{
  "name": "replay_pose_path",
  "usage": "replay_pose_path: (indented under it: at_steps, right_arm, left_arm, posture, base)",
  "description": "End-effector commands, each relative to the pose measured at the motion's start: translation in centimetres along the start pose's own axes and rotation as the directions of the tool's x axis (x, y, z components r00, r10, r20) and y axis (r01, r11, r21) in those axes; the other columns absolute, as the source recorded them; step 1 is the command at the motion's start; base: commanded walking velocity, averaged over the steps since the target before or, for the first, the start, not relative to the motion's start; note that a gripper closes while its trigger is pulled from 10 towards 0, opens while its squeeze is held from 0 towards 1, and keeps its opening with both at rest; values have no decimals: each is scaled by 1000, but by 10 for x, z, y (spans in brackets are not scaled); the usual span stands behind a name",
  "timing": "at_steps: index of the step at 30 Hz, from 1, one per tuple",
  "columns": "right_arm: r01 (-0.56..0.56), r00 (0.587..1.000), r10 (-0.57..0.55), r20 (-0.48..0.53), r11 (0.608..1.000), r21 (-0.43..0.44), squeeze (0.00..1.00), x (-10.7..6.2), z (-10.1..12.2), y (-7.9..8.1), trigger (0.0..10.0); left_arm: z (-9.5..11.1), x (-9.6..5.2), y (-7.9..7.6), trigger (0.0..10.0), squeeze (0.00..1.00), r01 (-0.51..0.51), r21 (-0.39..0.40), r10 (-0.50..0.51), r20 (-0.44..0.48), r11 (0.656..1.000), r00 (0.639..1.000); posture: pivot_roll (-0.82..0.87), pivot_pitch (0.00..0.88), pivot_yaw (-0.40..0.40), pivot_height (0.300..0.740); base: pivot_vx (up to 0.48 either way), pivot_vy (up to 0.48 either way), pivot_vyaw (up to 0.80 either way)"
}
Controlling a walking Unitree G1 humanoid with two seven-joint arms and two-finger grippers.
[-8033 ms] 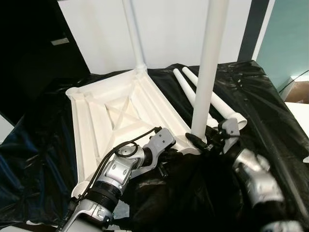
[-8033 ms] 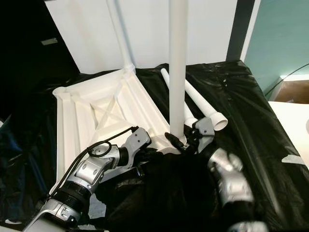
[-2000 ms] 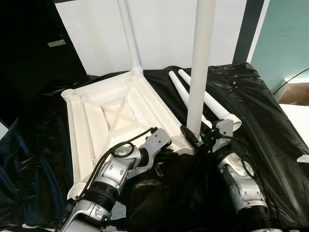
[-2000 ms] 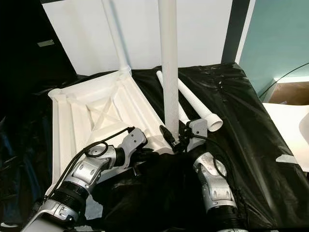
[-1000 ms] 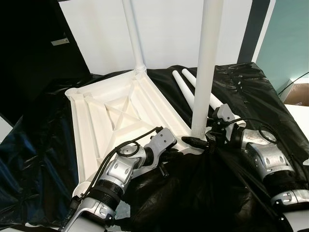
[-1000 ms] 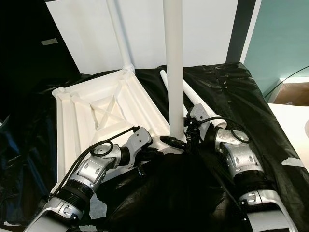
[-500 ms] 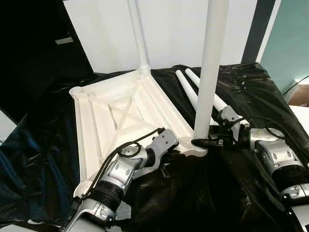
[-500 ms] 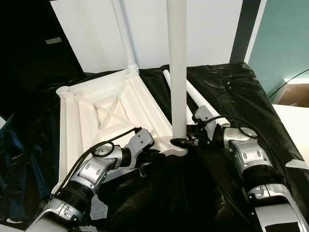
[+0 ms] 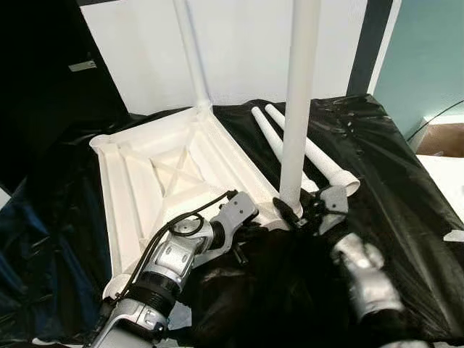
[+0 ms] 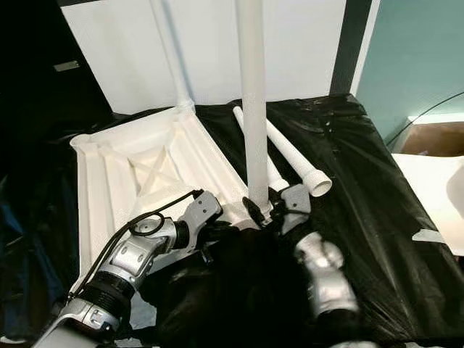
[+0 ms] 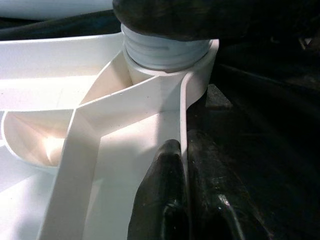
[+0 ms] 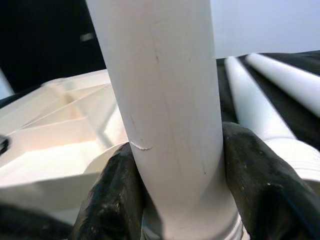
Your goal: Building children table
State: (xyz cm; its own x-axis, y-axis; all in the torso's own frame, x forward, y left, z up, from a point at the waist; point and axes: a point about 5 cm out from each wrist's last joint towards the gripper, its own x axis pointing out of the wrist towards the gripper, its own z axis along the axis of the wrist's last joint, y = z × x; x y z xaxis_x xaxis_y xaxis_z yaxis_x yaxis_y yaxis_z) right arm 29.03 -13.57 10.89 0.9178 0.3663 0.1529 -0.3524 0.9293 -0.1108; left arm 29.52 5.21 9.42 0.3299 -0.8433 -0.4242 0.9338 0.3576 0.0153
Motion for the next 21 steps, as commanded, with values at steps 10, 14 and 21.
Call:
replay_pose_path:
  at_steps: [10, 14, 21]
  right_arm:
    - [-125, 992, 125, 18, 992, 12, 1000, 9, 11, 12, 10000]
    - [-252, 968, 252, -3, 967, -36, 0, 14, 12, 8, 10000]
    - [-495, 867, 487, -103, 866, -69, 0, 17, 11, -15, 10000]
  left_arm:
    - [-42, 4, -16, 10000, 0, 30, -154, -45, -95, 988, 994]
    - [-42, 6, -17, 10000, 0, 31, -156, -47, -94, 987, 994]
    - [-40, 8, -17, 10000, 0, 36, -154, -50, -92, 987, 995]
  posture:
    - [-17, 0, 74, 740]
    - [-21, 0, 74, 740]
    - [-30, 0, 79, 740]
  base:
    - [0, 0, 0]
    - [0, 0, 0]
    - [0, 0, 0]
